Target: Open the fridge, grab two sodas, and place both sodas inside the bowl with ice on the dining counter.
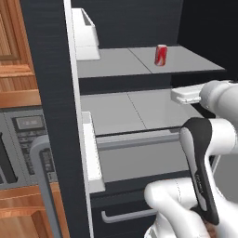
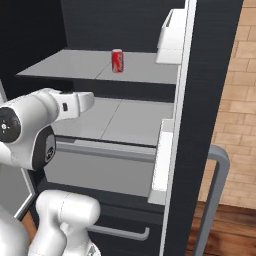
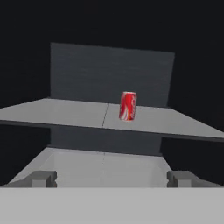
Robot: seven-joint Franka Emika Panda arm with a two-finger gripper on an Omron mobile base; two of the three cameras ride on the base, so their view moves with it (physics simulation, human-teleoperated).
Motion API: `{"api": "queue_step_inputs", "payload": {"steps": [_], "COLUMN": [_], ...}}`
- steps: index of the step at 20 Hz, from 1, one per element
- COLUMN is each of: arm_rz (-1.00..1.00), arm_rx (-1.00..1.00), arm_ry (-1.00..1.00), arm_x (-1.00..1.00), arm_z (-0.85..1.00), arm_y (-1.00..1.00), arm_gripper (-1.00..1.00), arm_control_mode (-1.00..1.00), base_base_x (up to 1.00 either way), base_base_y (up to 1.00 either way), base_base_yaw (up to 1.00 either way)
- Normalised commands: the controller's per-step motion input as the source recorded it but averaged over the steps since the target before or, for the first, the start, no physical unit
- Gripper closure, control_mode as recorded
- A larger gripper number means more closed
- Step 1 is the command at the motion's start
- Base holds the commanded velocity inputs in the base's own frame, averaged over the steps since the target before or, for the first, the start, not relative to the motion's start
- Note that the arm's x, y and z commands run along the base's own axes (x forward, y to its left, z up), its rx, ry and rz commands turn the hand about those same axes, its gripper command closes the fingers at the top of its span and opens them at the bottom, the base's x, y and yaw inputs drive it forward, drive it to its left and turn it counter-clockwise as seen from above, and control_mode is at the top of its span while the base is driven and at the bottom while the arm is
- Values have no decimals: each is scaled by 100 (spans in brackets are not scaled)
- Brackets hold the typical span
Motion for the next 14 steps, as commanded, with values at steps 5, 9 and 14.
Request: {"api": "queue_step_inputs", "payload": {"steps": [5,9,14], "arm_rz": [-2,0,0], "arm_rx": [0,0,0], "arm_ry": [-5,-5,-4], "arm_x": [-1,0,10], "arm_z": [22,10,43], "arm_y": [1,0,12], "arm_gripper": [-100,-100,-100], "arm_control_mode": [-100,-100,-100], "base_base_x": [0,0,0], "base_base_y": [0,0,0], "base_base_yaw": [0,0,0]}}
